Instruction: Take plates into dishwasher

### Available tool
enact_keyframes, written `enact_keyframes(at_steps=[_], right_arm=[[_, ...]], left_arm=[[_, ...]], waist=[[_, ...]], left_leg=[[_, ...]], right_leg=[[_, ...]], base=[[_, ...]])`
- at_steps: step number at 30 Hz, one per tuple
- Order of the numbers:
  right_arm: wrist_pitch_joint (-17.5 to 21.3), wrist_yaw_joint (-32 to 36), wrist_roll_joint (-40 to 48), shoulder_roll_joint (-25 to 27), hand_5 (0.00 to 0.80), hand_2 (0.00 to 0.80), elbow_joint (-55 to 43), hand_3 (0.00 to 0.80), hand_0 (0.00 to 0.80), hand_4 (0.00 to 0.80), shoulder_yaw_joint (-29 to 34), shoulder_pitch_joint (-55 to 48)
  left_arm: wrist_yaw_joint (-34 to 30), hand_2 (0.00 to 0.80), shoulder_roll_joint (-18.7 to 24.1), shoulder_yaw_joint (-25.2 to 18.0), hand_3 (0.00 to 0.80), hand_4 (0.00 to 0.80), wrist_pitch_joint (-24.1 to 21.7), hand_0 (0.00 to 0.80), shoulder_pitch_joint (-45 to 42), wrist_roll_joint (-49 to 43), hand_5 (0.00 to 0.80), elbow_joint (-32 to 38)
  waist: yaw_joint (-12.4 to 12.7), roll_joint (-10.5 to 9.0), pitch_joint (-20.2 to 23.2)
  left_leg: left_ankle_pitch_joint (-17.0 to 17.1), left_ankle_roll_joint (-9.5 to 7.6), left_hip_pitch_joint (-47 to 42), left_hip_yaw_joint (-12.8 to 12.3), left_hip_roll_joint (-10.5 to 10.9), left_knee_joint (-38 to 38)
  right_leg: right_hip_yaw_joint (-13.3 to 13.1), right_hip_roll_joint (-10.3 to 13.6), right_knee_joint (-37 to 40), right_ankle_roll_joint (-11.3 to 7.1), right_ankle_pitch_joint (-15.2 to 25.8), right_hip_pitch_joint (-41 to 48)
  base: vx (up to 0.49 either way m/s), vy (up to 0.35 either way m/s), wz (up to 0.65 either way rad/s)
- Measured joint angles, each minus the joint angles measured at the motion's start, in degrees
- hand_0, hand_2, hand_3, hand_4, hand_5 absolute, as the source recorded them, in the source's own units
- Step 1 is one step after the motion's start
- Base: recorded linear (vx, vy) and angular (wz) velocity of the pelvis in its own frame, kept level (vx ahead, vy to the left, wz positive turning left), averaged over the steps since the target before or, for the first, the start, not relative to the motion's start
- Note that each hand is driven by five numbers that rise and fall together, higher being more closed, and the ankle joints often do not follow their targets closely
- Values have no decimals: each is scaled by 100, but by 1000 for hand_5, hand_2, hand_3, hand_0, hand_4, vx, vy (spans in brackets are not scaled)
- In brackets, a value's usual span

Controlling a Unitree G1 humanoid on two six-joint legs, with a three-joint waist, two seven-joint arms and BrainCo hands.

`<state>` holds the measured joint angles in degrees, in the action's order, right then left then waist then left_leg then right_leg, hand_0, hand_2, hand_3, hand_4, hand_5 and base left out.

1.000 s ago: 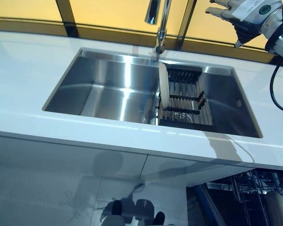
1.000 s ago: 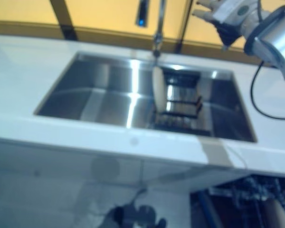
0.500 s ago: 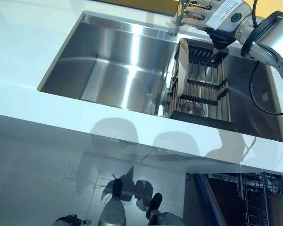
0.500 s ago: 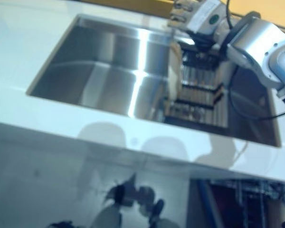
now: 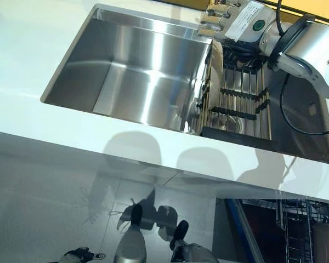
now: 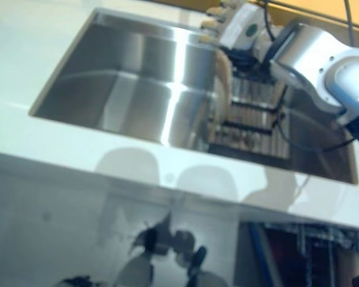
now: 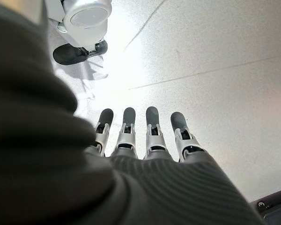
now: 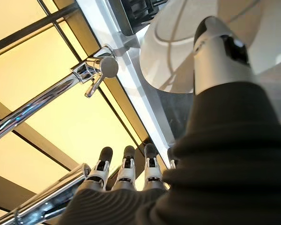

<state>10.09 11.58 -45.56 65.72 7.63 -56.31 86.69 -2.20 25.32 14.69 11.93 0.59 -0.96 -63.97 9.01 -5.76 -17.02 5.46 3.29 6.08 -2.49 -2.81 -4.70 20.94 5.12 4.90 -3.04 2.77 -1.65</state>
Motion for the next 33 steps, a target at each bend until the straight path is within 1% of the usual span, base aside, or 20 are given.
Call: enact_keyframes(at_steps=[9,13,18,28,33], right_arm=[[0,205,0,-86,0,0,-33,0,0,0,0,0],[4,419,-4,-208,0,0,-47,0,0,0,-7,0],[128,694,-136,-212,0,0,-45,0,0,0,-39,0],[355,949,-553,-211,0,0,-46,0,0,0,-46,-1],[592,1173,-938,-212,0,0,-42,0,0,0,-49,-50]], left_arm=[[0,0,0,1,0,0,-3,0,1,67,0,41],[0,0,0,1,0,0,-36,0,0,67,0,60],[-2,0,0,2,0,0,-48,0,0,67,0,123],[-4,0,0,5,0,0,-112,0,2,112,0,189],[-2,0,0,2,0,0,-123,0,2,302,0,192]], waist=[[-2,-5,-50],[4,23,-80],[4,28,-129],[-7,30,-174],[-10,37,-227]], left_leg=[[0,0,49,0,0,1],[1,0,55,0,0,0],[1,0,58,-1,-1,0],[1,0,64,-11,-3,0],[0,0,66,-17,-2,-1]], right_leg=[[0,3,0,0,0,-48],[1,3,0,0,0,-55],[2,4,0,0,0,-58],[-10,8,0,0,0,-72],[-14,11,0,0,0,-77]], base=[[0,0,0],[0,0,0],[0,0,0],[0,0,0],[0,0,0]])
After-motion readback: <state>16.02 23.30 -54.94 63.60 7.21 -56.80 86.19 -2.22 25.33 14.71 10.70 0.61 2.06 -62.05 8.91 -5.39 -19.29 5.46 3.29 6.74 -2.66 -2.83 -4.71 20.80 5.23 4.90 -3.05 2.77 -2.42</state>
